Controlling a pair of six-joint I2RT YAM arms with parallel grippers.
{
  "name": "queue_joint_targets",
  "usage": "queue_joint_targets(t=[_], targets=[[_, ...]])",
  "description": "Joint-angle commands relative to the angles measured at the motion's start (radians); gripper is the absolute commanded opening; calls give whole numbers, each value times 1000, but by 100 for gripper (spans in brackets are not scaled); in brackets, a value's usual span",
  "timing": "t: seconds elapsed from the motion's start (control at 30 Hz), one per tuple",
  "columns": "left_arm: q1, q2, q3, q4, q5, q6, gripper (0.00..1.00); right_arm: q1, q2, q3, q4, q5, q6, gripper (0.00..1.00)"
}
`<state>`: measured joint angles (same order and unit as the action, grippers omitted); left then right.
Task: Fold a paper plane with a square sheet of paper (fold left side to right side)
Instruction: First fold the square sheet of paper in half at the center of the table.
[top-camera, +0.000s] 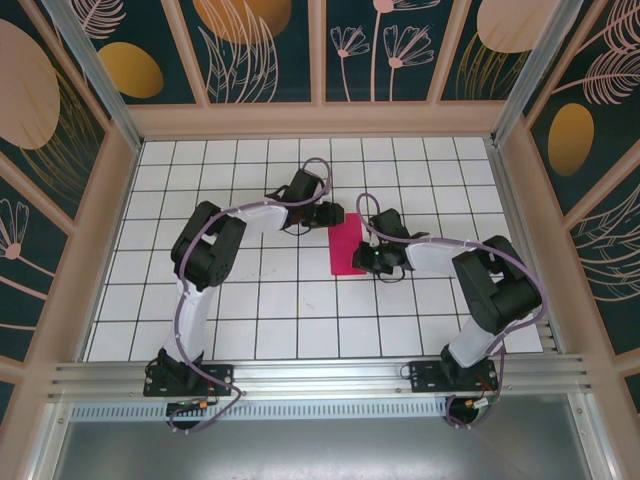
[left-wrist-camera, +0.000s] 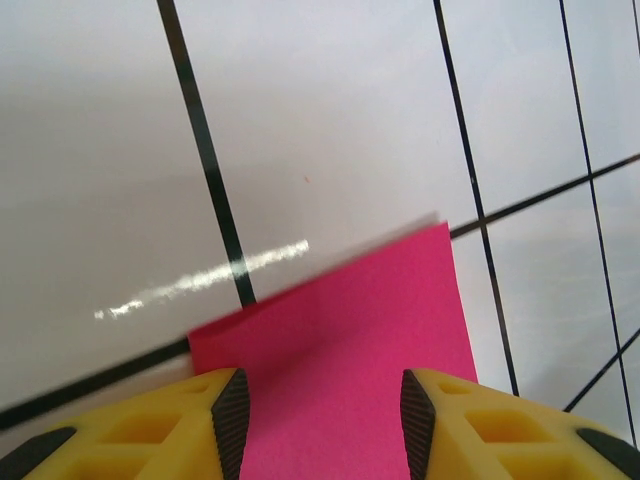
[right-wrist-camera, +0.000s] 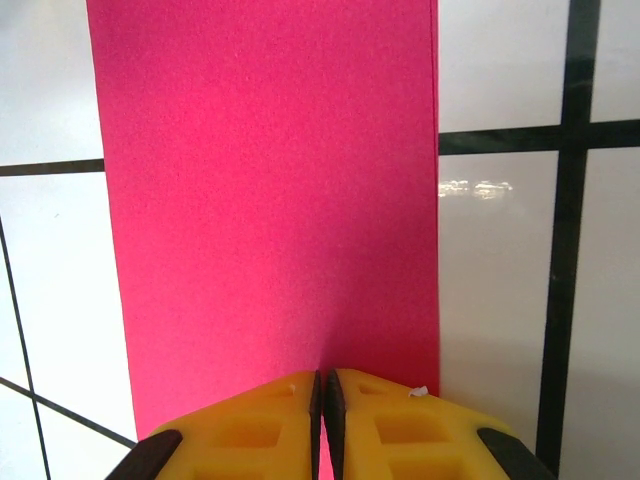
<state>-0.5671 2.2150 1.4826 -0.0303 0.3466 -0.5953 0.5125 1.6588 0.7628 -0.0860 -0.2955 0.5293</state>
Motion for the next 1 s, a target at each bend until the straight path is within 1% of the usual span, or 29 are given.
queue_joint_targets(t=[0.0,0.17,0.27,0.37,0.47,0.57,0.63,0.7,0.77,0.87,0.97], targets=[[38,60,40,-25,-58,19,48,4,47,-49,-110,55,-22,16],[56,93,79,-46,-75,25,48,4,47,-52,-99,45,-21,16],[68,88,81,-46,-57,27,48,5,34,-57,-54,13,-16,17],[69,33,73,-48,-52,48,51,5,-5,-50,1,-27,-15,18],[70,-54,52,-61,-75,71,53,4,-68,-29,31,-32,-17,20],[70,-155,-3,-57,-86,80,54,-9,-150,-18,36,3,-26,33],[70,-219,-64,-34,-66,68,55,-38,-206,-24,31,27,-33,41],[69,-278,-153,20,-14,31,54,-85,-252,-39,31,34,-40,49],[62,-325,-255,107,59,-25,53,-141,-286,-61,40,25,-46,59],[30,-349,-350,196,129,-73,52,-204,-301,-77,47,-9,-56,68],[-14,-336,-369,211,143,-84,51,-232,-291,-85,67,-50,-59,72]])
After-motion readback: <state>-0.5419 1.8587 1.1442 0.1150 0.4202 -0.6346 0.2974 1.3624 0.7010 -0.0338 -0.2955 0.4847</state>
